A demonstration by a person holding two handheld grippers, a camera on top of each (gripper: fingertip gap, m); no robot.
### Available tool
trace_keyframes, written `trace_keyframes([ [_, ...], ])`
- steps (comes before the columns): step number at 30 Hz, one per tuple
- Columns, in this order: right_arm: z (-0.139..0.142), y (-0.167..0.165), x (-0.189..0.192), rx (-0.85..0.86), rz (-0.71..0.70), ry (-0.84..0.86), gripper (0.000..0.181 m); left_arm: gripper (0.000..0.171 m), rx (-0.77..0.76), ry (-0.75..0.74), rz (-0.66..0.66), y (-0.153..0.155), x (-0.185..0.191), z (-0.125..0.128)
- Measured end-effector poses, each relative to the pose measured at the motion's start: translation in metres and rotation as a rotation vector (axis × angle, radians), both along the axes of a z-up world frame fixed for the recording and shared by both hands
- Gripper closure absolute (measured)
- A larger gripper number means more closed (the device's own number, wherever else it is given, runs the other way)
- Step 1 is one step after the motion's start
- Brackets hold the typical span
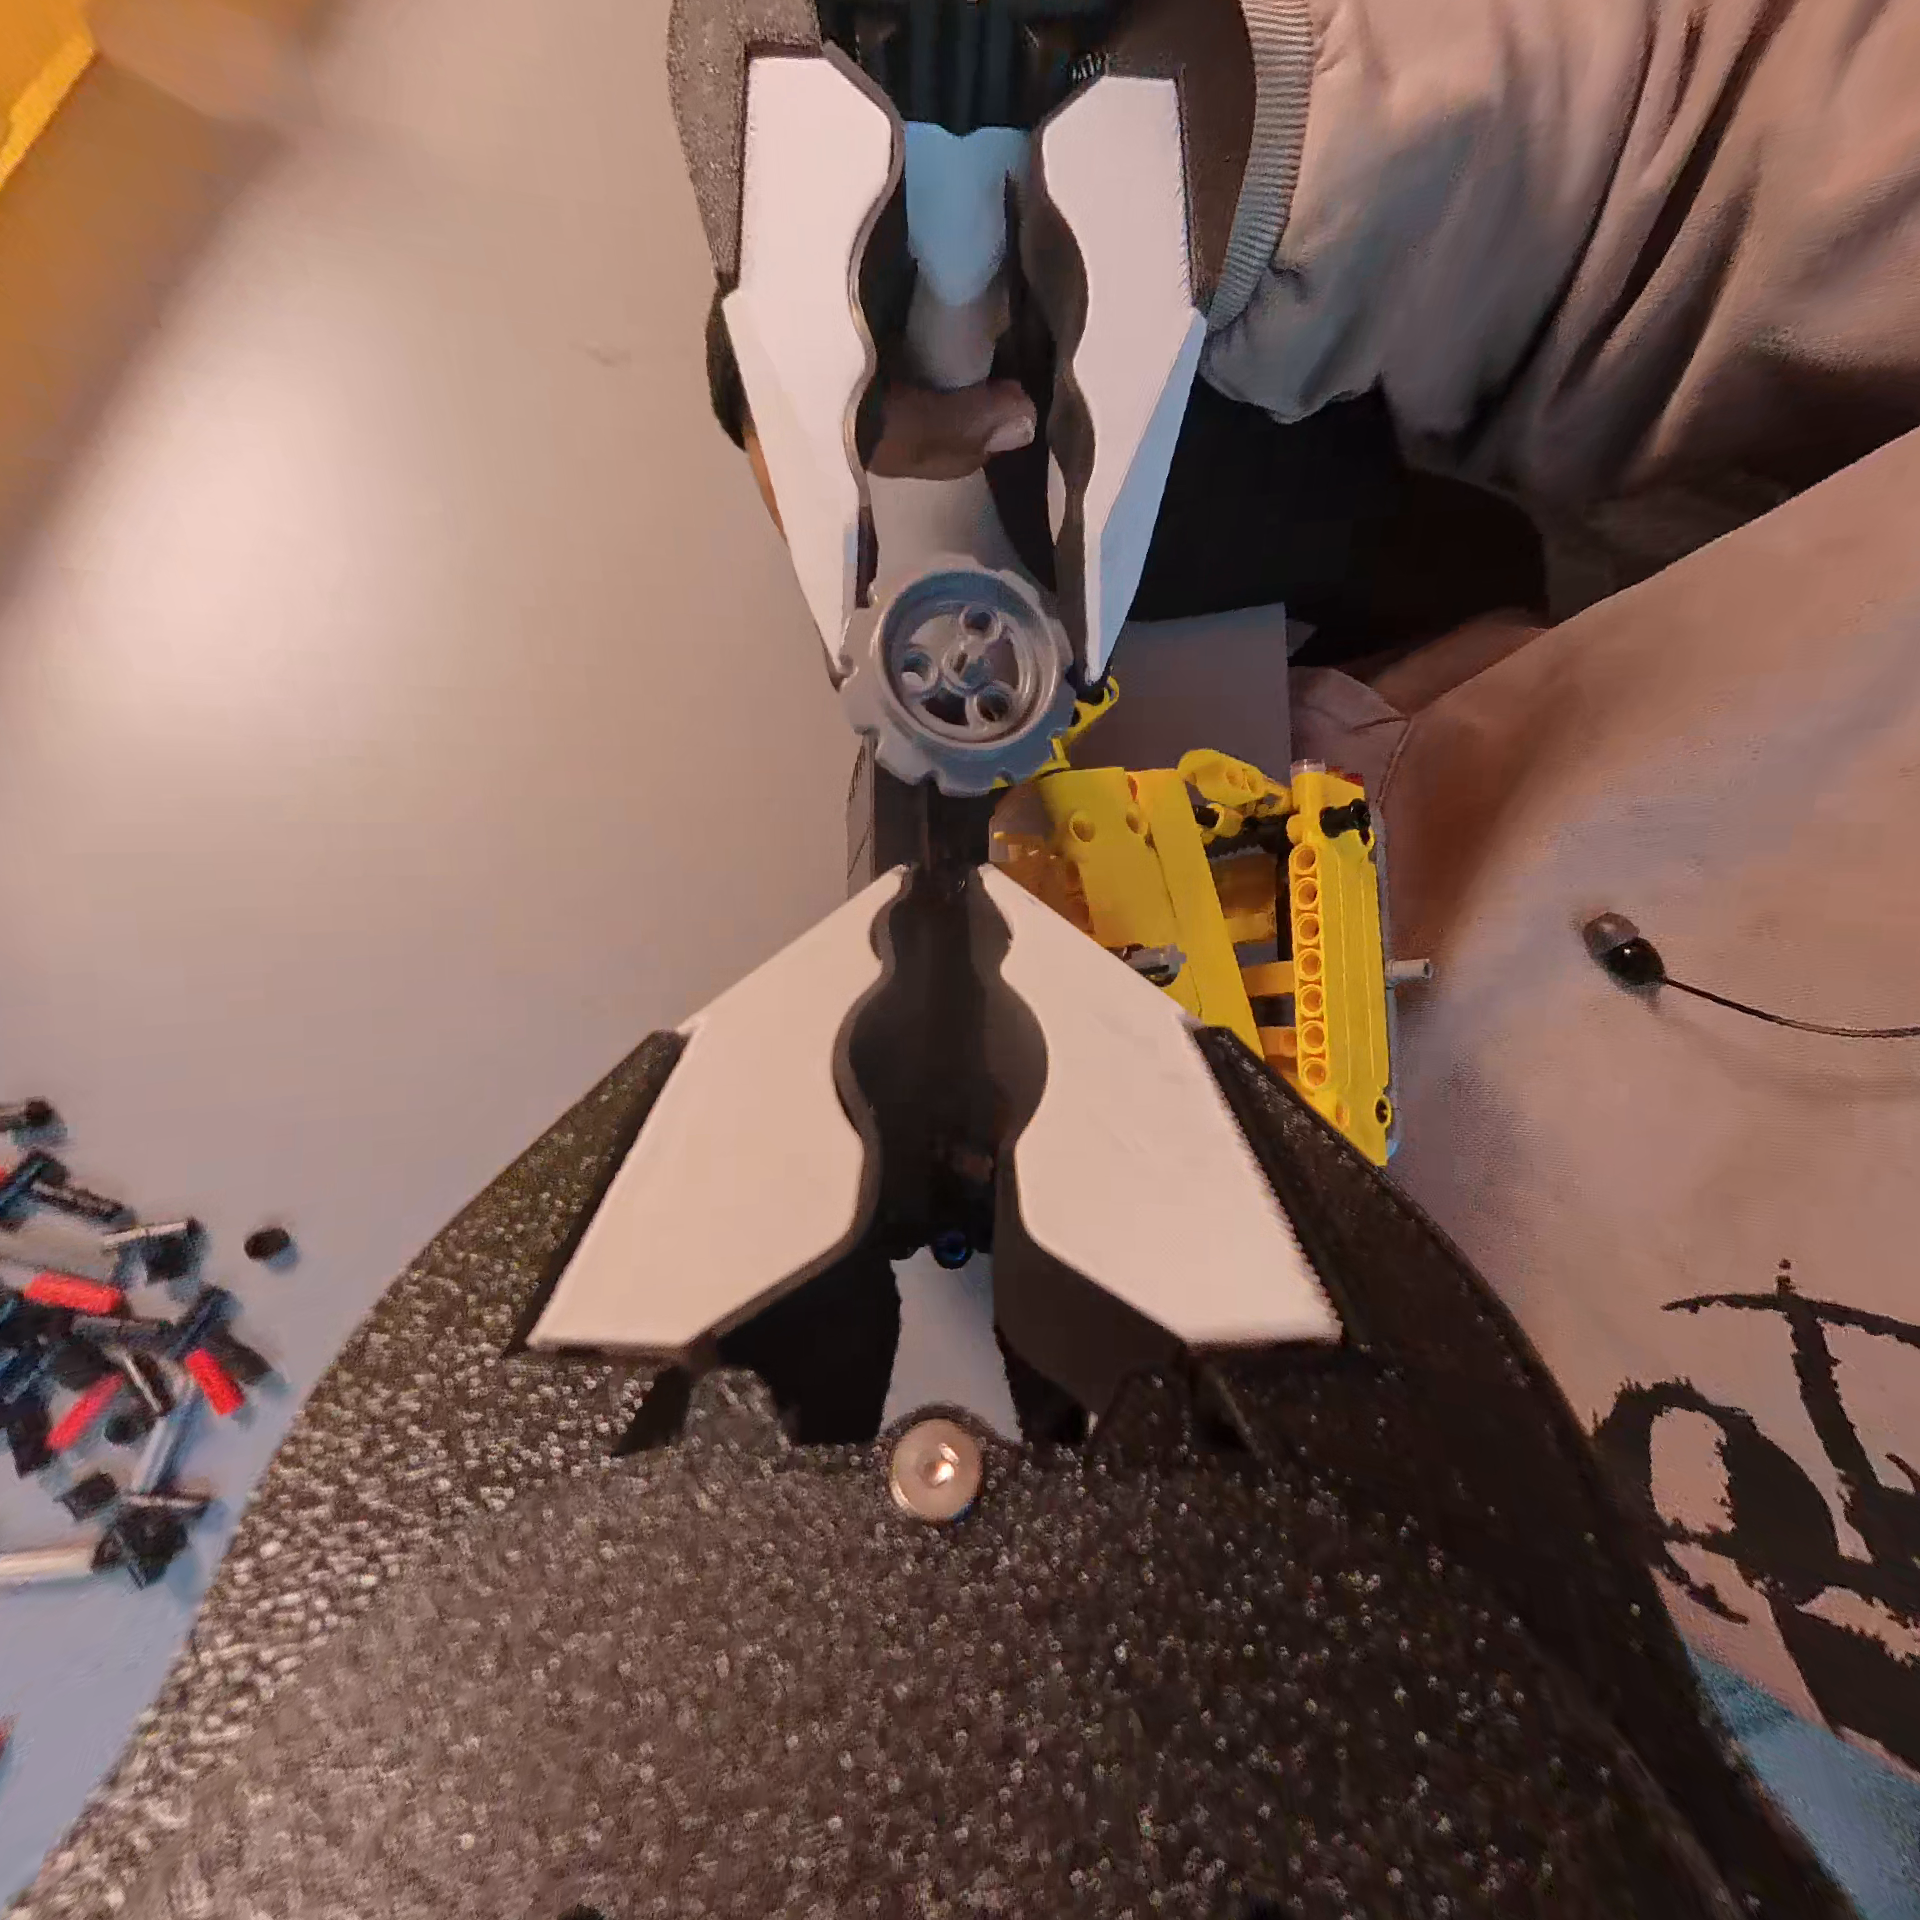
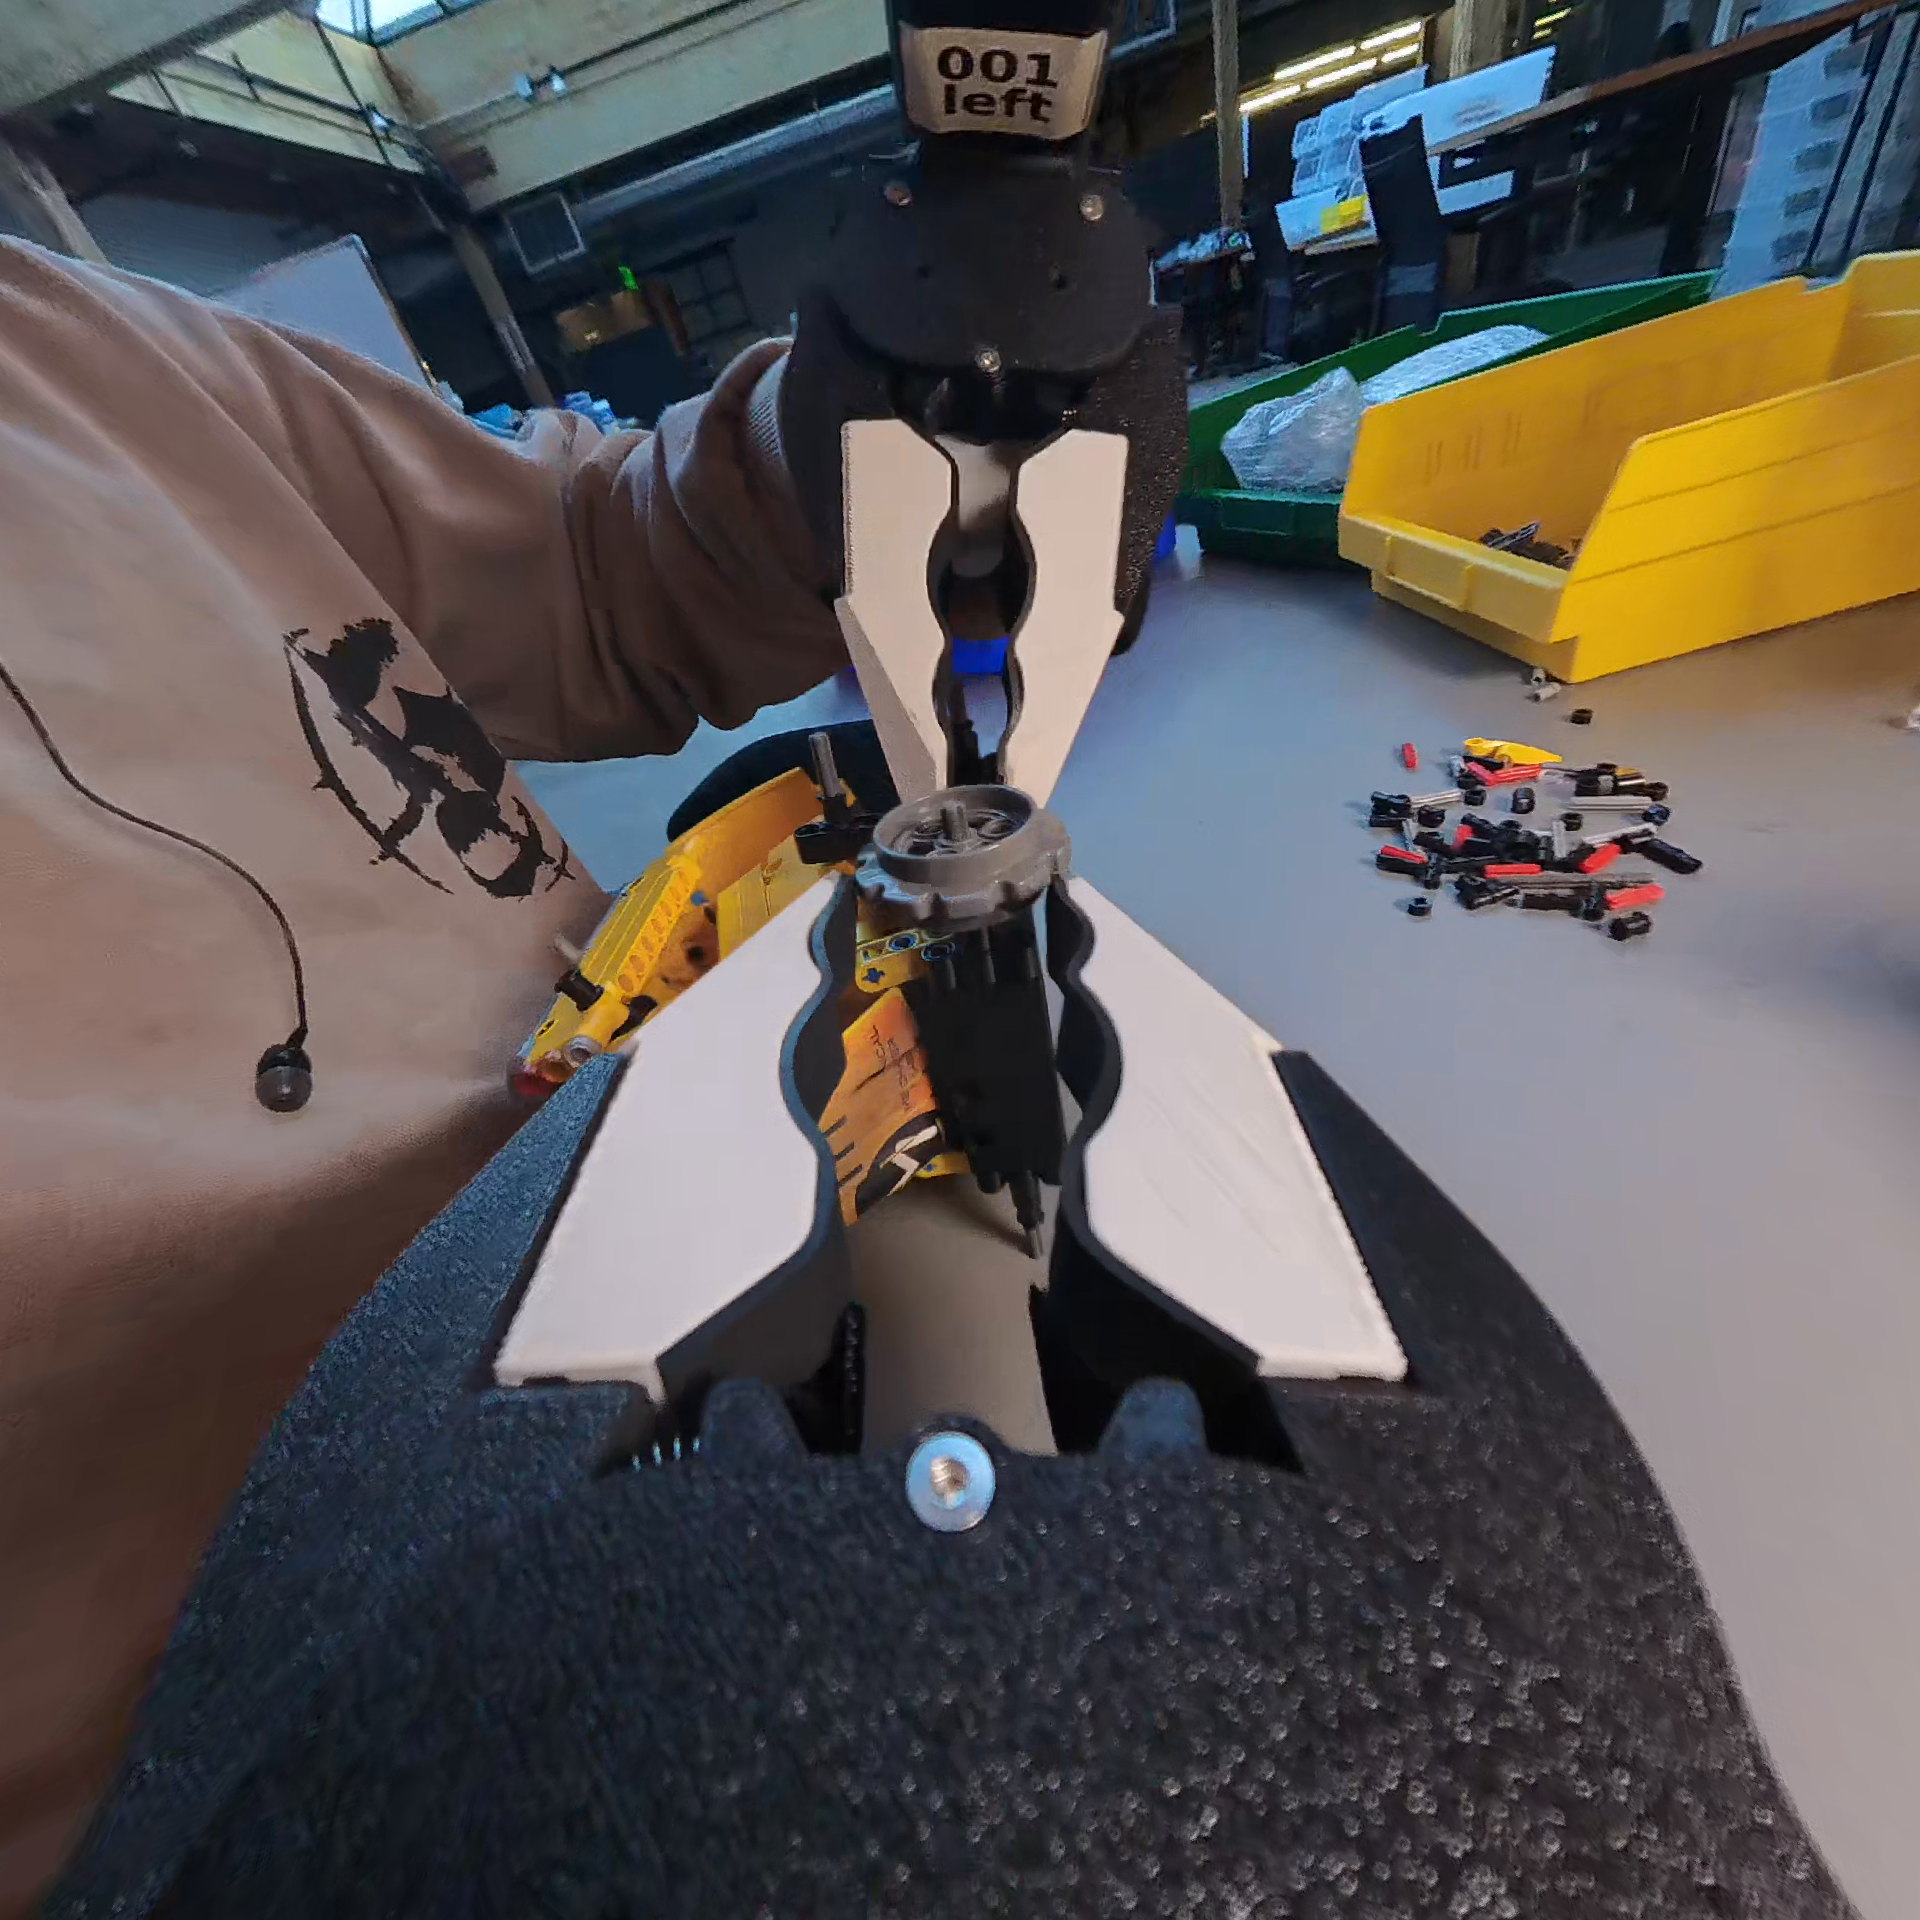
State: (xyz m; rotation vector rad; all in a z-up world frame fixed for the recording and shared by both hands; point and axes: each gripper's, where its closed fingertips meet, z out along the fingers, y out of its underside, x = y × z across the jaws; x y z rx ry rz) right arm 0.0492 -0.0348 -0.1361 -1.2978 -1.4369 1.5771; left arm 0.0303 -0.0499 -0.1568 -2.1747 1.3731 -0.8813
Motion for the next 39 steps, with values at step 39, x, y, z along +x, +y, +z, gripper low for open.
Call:
trace_keyframes([
  [39,-0.002,-0.038,-0.032,0.001,-0.011,0.148,0.152,0.155,0.005,-0.186,0.019,-0.033,-0.010,0.004],
])
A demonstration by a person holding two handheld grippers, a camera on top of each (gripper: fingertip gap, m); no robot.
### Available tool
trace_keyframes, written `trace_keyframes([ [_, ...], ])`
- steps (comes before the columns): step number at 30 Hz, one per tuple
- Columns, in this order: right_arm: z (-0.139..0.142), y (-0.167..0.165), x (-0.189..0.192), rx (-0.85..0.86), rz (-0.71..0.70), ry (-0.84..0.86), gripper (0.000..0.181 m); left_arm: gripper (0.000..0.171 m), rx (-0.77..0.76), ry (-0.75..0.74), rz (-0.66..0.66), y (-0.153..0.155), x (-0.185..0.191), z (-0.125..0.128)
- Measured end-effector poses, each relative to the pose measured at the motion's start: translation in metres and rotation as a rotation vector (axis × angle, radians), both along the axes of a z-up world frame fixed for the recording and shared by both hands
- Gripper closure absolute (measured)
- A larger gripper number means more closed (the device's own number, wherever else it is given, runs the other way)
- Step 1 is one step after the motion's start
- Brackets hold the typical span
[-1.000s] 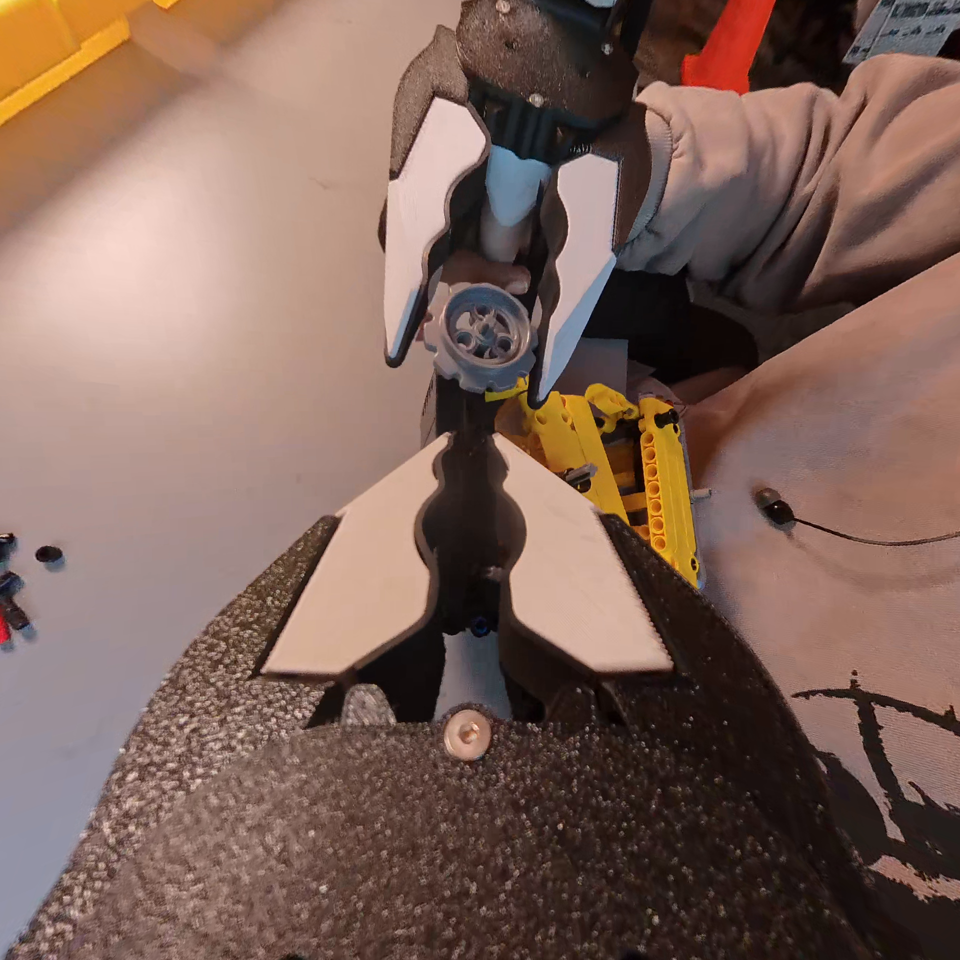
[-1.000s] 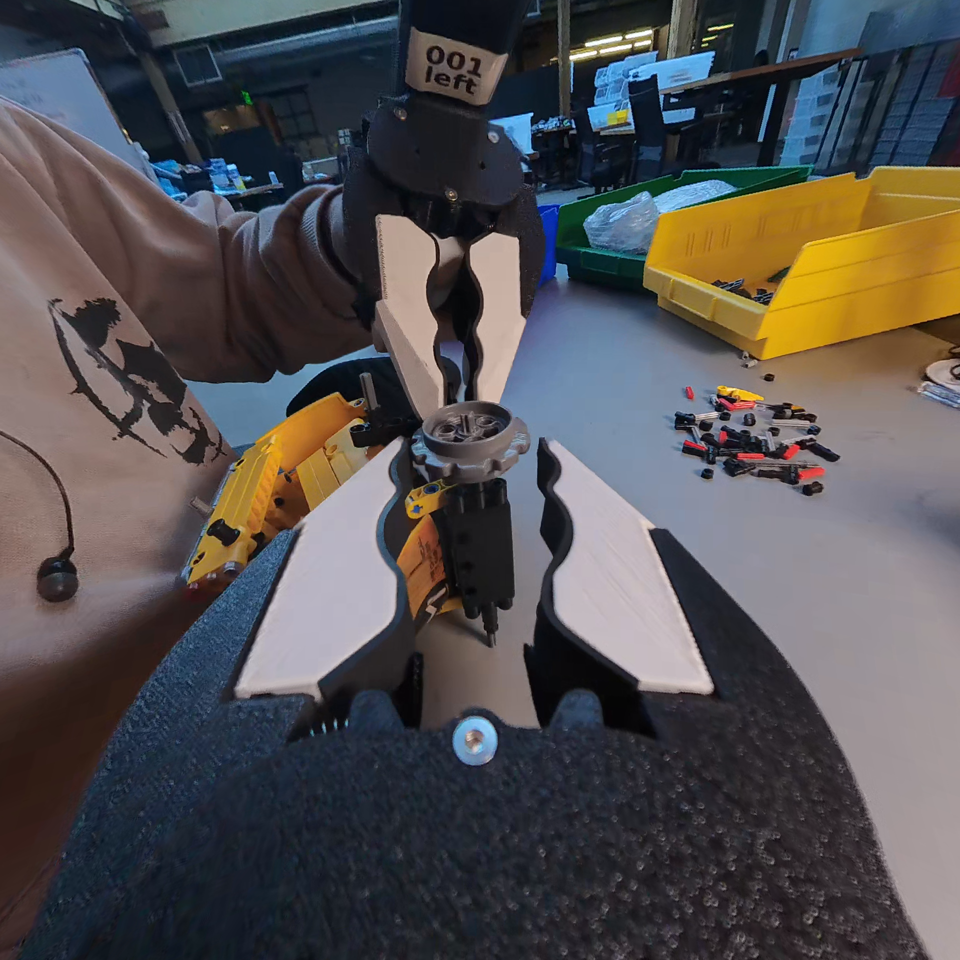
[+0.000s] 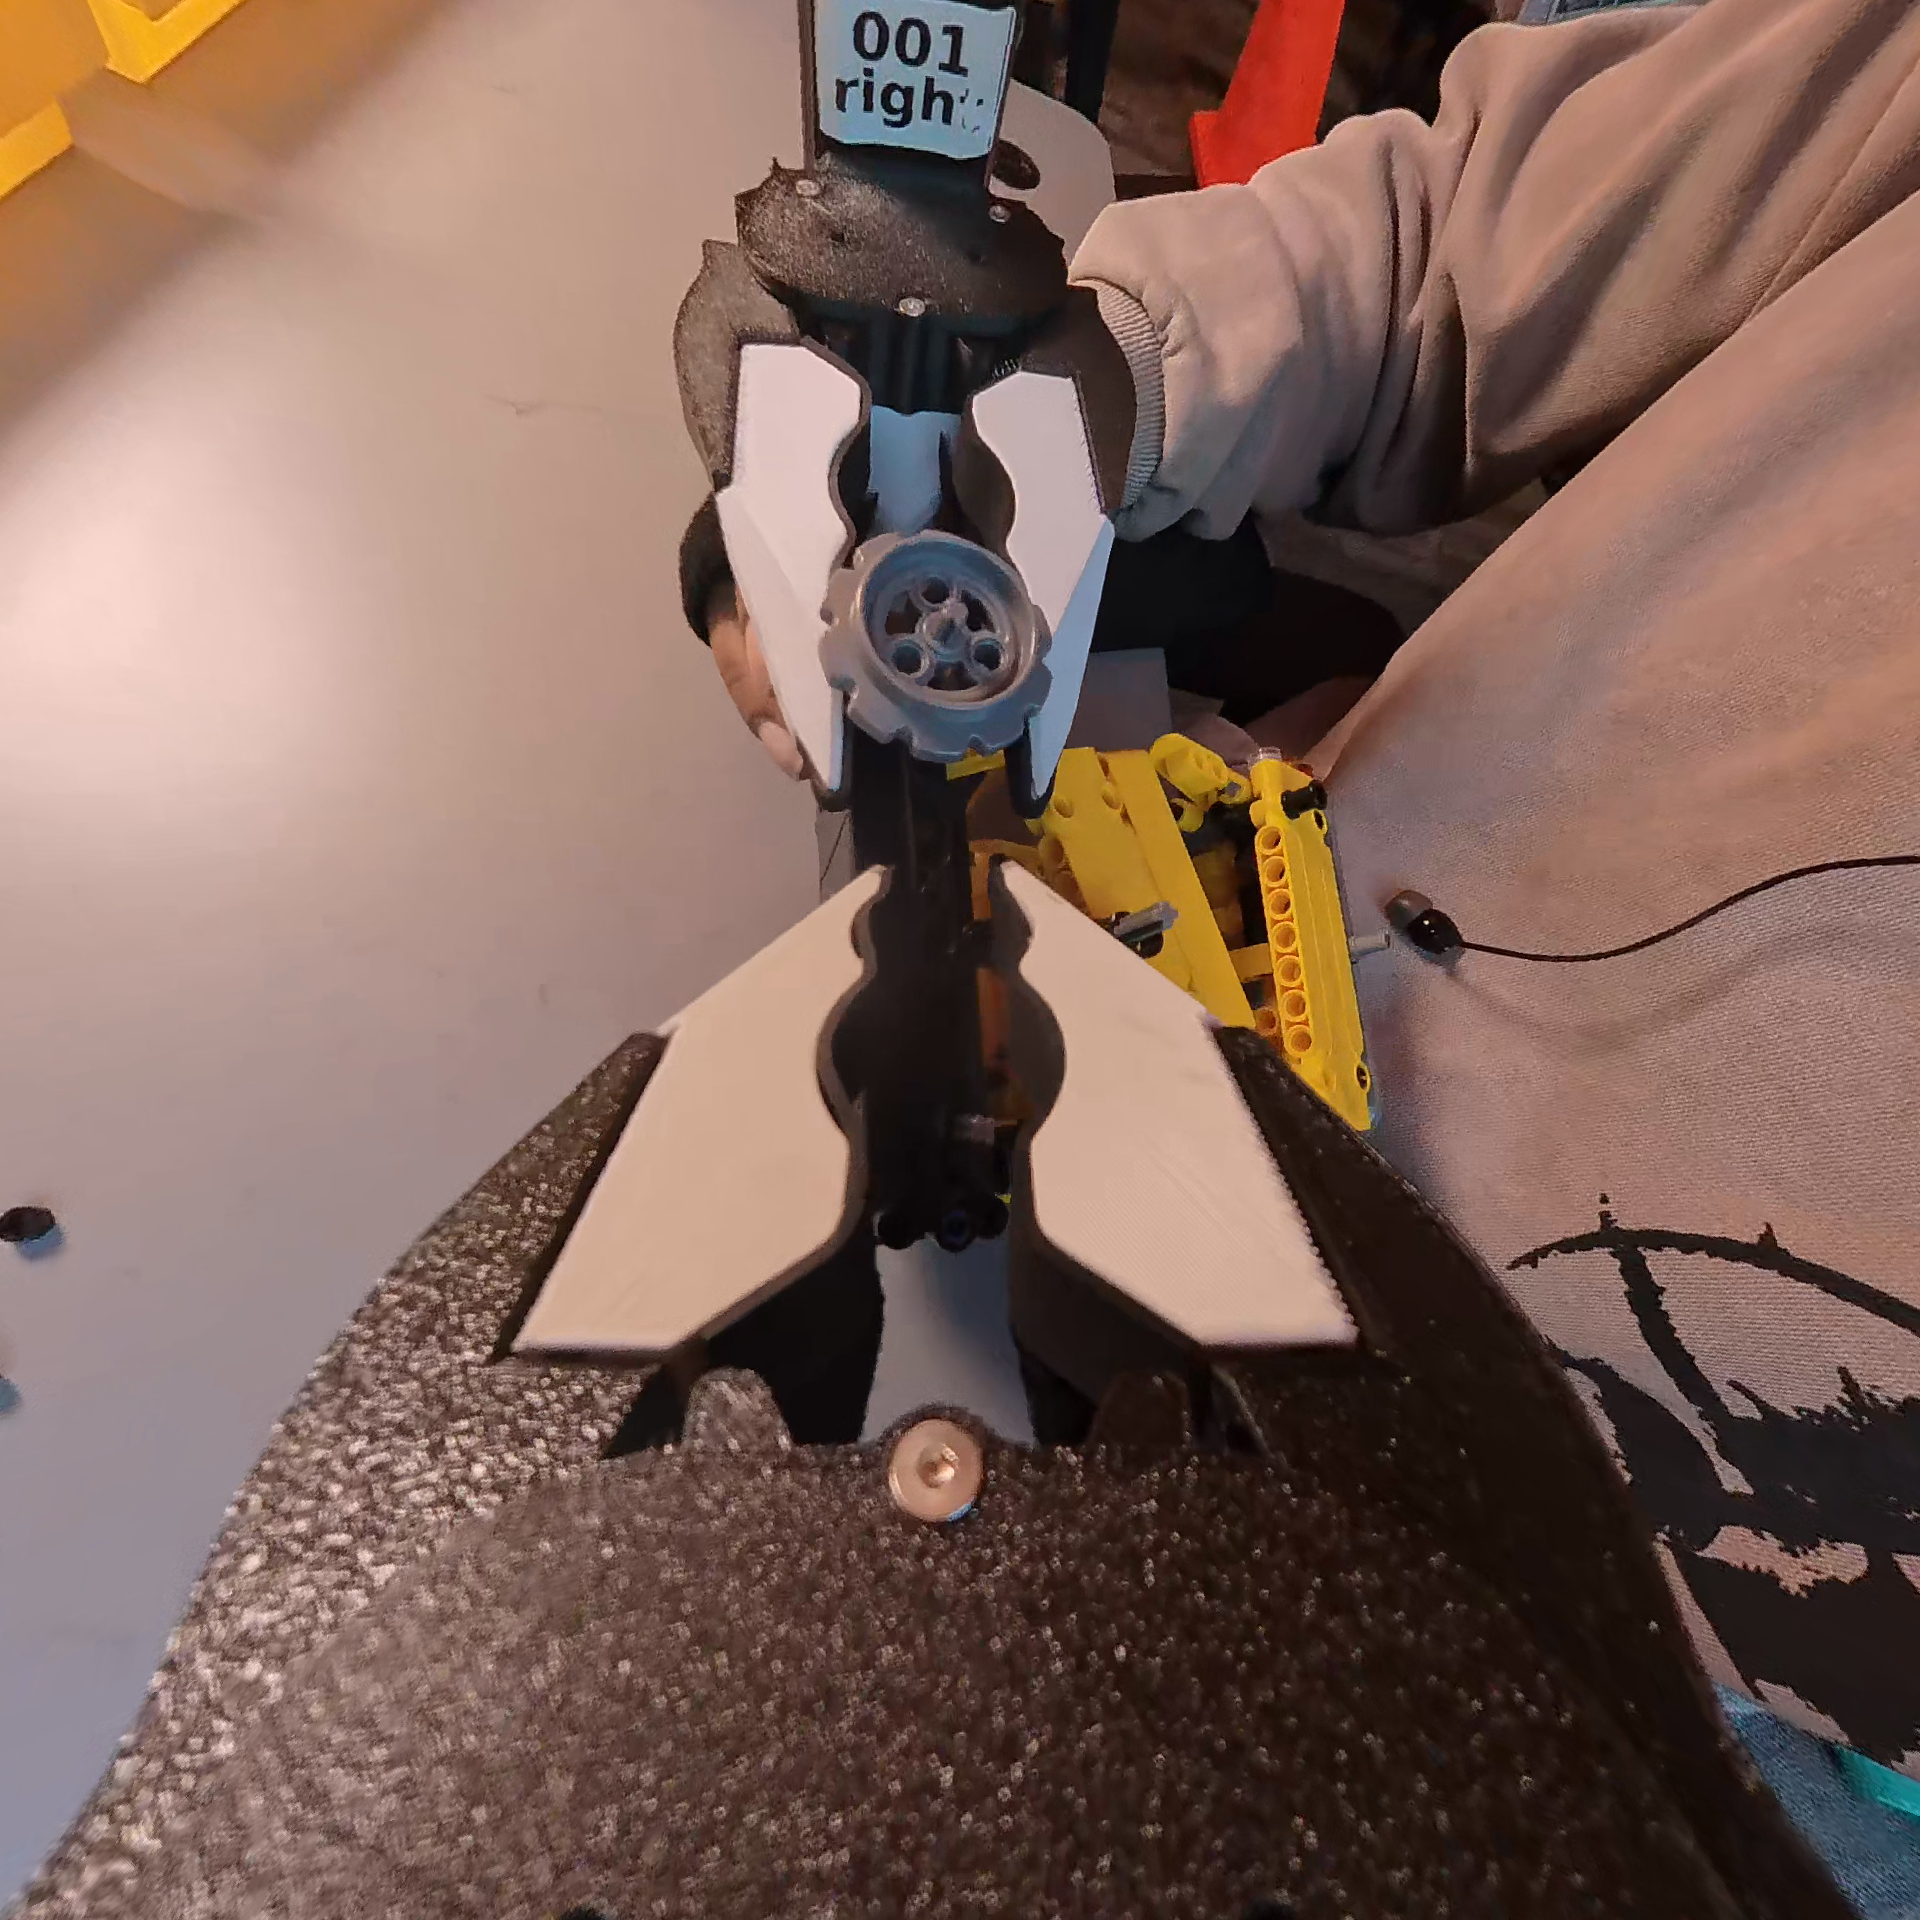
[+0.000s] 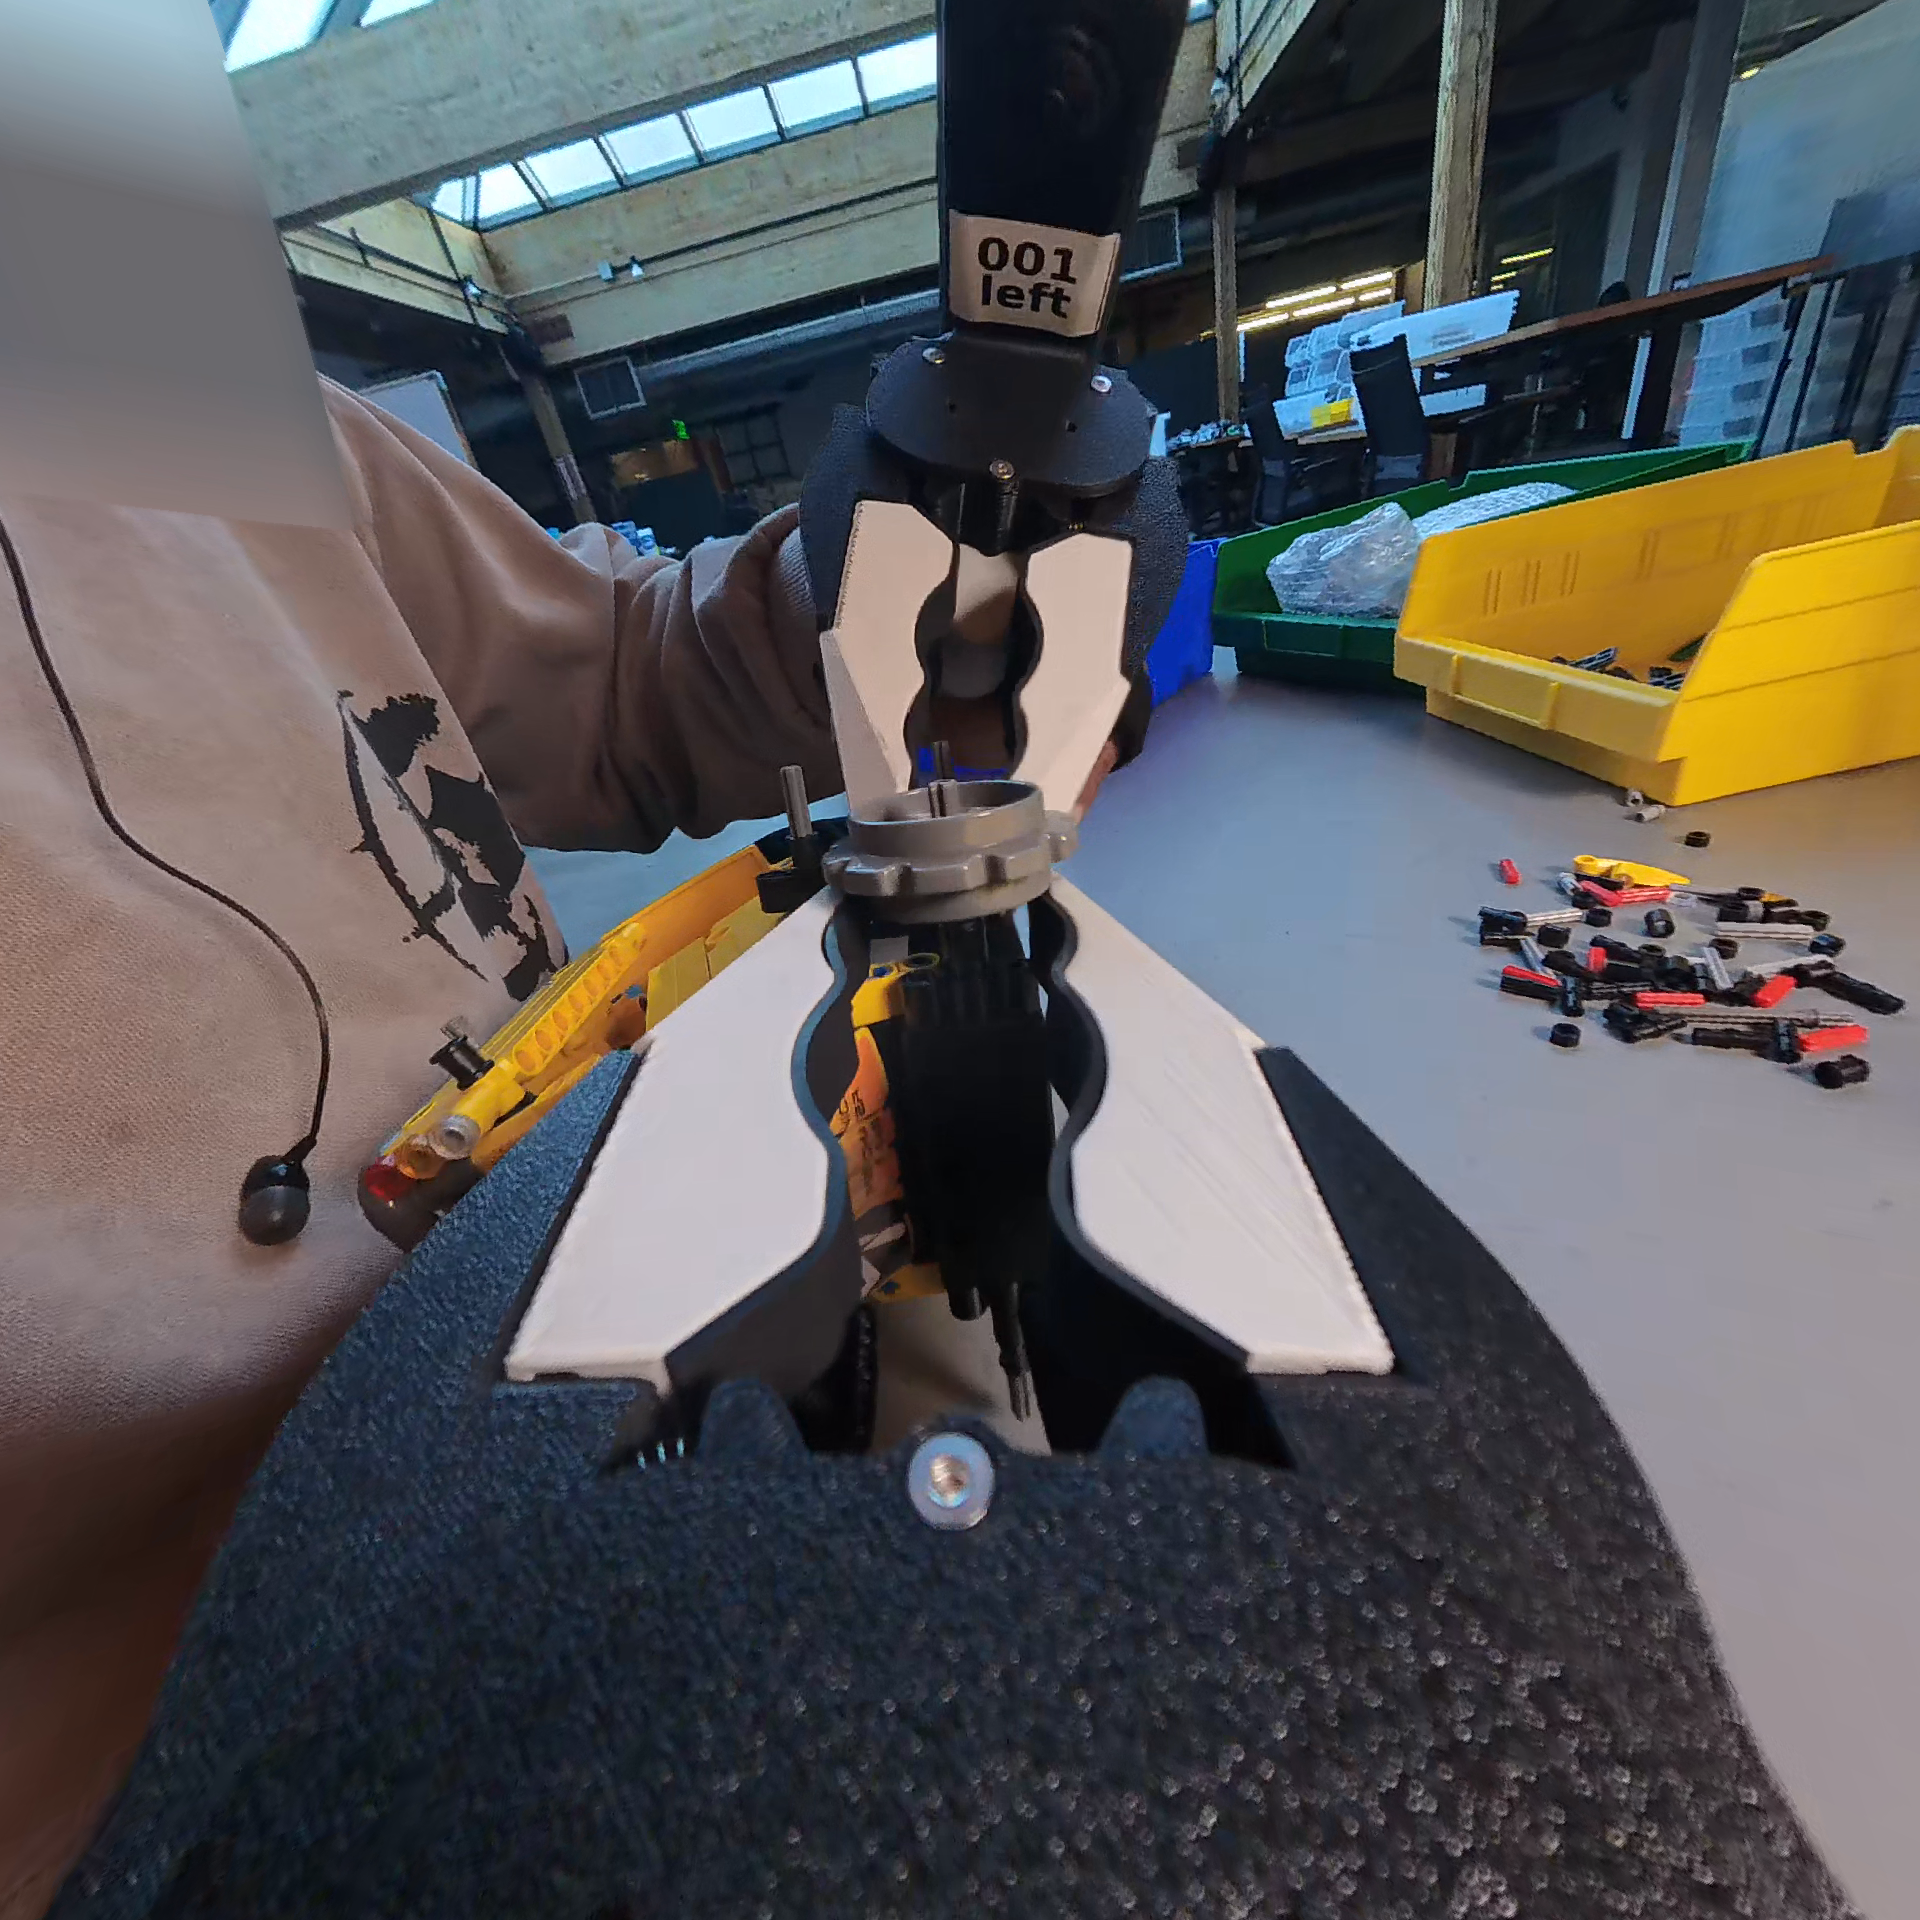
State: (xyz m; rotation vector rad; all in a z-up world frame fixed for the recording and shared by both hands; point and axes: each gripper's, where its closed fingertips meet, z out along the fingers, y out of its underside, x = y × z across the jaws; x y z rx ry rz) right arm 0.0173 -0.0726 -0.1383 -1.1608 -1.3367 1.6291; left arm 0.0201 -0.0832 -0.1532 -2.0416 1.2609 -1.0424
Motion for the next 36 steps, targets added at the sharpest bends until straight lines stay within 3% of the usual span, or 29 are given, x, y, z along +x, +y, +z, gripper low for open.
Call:
trace_keyframes([
  [2,0.000,-0.001,-0.002,0.016,-0.002,-0.006,0.152,0.162,-0.017,0.000,0.003,0.002,0.001,-0.002],
  [13,0.014,-0.006,-0.007,-0.008,-0.002,0.038,0.154,0.164,-0.004,0.061,-0.058,-0.005,0.005,-0.005],
  [14,0.015,-0.012,-0.006,-0.038,0.043,0.019,0.154,0.163,0.001,0.066,-0.059,-0.007,0.006,-0.006],
  [19,0.017,-0.010,-0.008,-0.030,-0.003,0.043,0.155,0.163,0.005,0.080,-0.050,-0.005,0.005,-0.005],
  [36,0.024,-0.011,-0.011,-0.014,0.035,0.059,0.156,0.164,0.062,0.153,-0.049,0.000,0.006,-0.007],
])
